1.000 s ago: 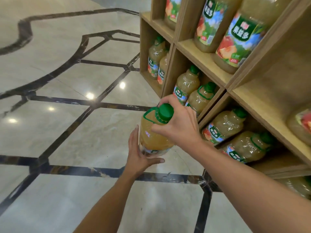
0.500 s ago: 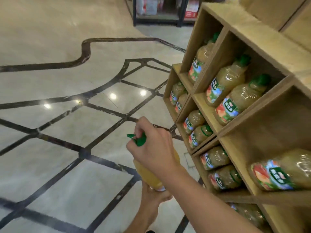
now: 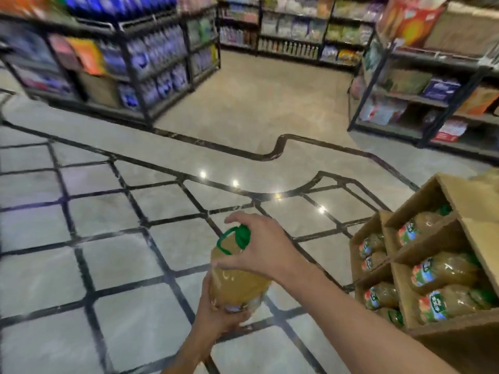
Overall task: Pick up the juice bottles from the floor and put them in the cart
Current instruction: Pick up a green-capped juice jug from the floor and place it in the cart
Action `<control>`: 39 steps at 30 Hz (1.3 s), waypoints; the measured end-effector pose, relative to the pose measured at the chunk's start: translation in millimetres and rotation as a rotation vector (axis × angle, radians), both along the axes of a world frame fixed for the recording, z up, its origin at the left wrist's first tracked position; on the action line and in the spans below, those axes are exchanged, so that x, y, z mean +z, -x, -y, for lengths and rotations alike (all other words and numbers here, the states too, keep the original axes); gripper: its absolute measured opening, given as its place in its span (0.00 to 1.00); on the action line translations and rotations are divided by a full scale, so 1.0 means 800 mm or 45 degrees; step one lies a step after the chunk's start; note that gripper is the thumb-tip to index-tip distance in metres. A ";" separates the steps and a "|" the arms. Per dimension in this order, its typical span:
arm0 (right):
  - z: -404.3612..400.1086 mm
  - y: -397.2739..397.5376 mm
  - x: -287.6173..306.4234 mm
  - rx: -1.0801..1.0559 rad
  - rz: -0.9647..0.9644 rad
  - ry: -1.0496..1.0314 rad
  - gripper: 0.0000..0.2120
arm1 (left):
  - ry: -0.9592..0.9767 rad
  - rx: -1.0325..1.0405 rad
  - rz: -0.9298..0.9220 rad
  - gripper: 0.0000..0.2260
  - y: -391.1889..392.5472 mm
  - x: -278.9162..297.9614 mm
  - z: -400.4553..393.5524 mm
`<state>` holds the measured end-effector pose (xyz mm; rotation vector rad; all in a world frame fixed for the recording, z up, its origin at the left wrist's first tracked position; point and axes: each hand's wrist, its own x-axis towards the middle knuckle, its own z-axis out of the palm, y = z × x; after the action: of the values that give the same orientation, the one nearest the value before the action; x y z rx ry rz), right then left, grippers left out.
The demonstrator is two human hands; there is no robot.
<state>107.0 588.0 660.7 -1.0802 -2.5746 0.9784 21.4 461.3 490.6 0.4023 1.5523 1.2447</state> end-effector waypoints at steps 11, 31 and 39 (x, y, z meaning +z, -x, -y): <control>0.240 0.217 0.113 0.384 -0.291 0.118 0.36 | 0.073 0.392 -0.396 0.50 0.228 0.151 0.311; 0.849 0.540 0.132 1.112 -0.569 0.514 0.26 | 0.575 1.184 -0.811 0.41 0.377 0.251 0.981; 1.058 0.664 0.078 1.349 -0.514 0.728 0.26 | 0.771 1.469 -0.685 0.52 0.431 0.216 1.186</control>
<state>-423.9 -258.5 722.8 0.5537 -2.4631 1.9466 -323.2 -487.9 663.3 -0.7310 2.6797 1.4161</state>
